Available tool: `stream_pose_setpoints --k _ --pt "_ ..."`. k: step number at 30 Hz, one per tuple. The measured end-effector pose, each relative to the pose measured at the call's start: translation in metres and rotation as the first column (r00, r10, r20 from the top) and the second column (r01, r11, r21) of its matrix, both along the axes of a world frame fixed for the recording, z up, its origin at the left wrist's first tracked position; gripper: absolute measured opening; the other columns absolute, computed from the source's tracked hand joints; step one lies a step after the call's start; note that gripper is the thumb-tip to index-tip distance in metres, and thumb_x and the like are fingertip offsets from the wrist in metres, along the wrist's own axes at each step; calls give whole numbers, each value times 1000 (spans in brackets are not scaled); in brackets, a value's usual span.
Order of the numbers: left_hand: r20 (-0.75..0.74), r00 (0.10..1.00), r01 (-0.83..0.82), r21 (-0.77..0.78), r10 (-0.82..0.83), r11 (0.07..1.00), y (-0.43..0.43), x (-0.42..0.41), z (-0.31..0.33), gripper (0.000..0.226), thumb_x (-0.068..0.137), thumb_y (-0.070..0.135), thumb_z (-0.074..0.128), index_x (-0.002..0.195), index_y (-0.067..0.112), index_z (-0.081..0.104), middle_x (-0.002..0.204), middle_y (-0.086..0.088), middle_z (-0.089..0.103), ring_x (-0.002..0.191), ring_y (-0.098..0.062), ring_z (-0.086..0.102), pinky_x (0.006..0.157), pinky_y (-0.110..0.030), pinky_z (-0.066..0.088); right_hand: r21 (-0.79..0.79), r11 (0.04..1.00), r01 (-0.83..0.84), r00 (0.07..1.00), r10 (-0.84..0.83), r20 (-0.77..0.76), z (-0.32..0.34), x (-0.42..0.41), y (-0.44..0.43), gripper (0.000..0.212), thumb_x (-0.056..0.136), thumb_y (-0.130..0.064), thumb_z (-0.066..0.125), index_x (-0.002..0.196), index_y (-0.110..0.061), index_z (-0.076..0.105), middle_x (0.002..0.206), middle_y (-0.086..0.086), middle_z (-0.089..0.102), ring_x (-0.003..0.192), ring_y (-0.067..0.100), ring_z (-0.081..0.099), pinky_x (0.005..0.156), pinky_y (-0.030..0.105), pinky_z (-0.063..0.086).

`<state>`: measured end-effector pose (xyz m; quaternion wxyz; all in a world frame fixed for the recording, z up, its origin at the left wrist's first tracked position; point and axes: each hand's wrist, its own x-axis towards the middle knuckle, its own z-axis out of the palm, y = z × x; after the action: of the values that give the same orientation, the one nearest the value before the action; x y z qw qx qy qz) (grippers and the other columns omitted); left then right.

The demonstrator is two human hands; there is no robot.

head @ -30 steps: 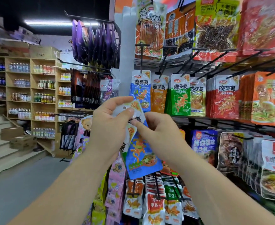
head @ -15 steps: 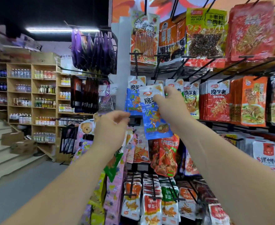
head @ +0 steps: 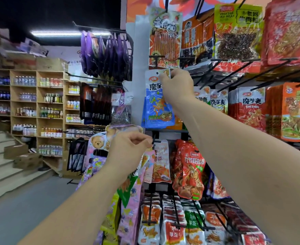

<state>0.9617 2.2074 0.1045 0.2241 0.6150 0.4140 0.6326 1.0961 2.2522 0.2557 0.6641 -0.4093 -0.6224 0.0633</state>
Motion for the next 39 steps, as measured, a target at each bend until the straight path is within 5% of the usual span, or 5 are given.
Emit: stream_pose_setpoints --k 7,14,25,33,39 --pt "-3 1000 11 0 -11 1000 2 -1 -1 15 95 14 74 82 20 79 77 1 78 86 -17 75 82 -27 58 38 999 32 999 -33 12 6 -6 0 47 96 -23 59 64 -20 25 61 -1 24 60 22 21 61 35 20" --pt "5 1000 23 29 -23 999 3 0 -4 14 96 9 72 84 12 79 71 -2 77 66 1 68 63 -4 46 38 999 -1 999 3 -43 9 -10 0 48 90 -21 61 63 -23 22 60 -3 19 61 21 15 63 41 19" --pt "-11 1000 19 27 -19 999 3 -1 -4 12 97 13 72 86 15 78 64 3 74 60 5 64 60 -7 46 20 999 34 999 -33 -38 11 -5 8 48 87 -12 60 57 -22 23 52 -5 16 55 19 13 58 32 18" --pt "-9 1000 29 38 -29 999 3 -2 -7 13 96 14 73 85 20 77 66 -4 74 63 -4 69 64 -11 53 -51 967 251 948 -234 217 -8 9 34 37 98 -35 68 73 -14 52 69 1 53 63 21 49 63 31 36" --pt "-18 1000 27 41 -26 999 4 -1 -6 14 96 15 73 84 20 76 64 -4 73 61 -4 67 65 -16 53 272 925 264 819 -364 444 -32 15 19 35 90 -27 78 101 -13 48 92 2 53 77 24 48 66 35 37"
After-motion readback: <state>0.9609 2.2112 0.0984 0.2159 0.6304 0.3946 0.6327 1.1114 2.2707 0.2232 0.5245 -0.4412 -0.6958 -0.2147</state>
